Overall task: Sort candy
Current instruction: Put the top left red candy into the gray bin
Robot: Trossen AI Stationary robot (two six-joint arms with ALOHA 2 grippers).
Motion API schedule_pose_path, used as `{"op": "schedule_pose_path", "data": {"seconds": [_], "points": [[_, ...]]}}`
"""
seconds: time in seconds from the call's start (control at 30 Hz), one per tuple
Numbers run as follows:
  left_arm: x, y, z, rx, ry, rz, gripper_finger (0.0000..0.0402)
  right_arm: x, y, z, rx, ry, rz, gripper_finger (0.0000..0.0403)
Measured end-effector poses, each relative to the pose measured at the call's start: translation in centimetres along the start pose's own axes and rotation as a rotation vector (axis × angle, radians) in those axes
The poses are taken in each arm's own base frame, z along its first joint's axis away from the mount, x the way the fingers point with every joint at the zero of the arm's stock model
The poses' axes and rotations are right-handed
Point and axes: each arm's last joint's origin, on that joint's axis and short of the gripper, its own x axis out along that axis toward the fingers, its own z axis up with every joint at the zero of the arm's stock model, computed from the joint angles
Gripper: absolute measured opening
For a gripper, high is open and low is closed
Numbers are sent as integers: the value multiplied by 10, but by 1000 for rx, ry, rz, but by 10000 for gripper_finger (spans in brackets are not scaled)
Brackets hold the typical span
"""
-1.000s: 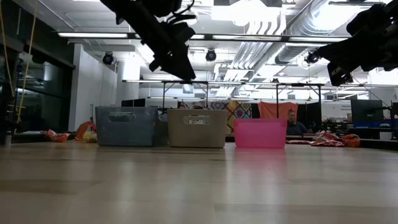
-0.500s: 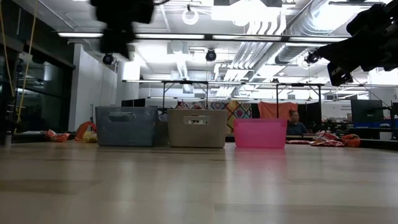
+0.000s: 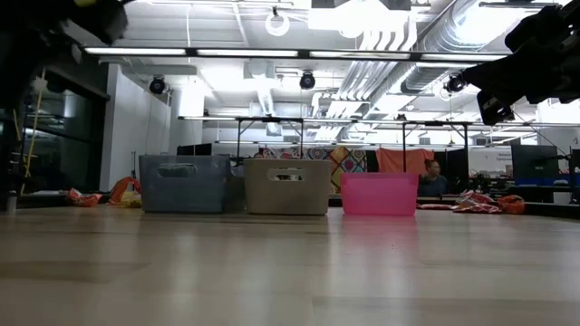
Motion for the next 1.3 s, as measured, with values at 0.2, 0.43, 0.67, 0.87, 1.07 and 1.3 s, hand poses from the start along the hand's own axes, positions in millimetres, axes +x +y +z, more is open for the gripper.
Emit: {"op": "schedule_pose_path", "data": {"seconds": [0.2,0.43,0.67,0.87,1.07,1.3], "points": [[-15,59,28,-153,-146,144,206,0,0,0,0,0,0,0],[-31,165,52,-459,-285,273,206,0,0,0,0,0,-1,0],[-28,245,62,-727,-362,296,206,0,0,0,0,0,0,0],[-4,274,61,-1092,-445,200,206,0,0,0,0,0,0,0],[38,263,61,-1399,-505,121,206,0,0,0,0,0,0,0],[72,250,56,-1688,-597,112,206,0,0,0,0,0,0,0]]}}
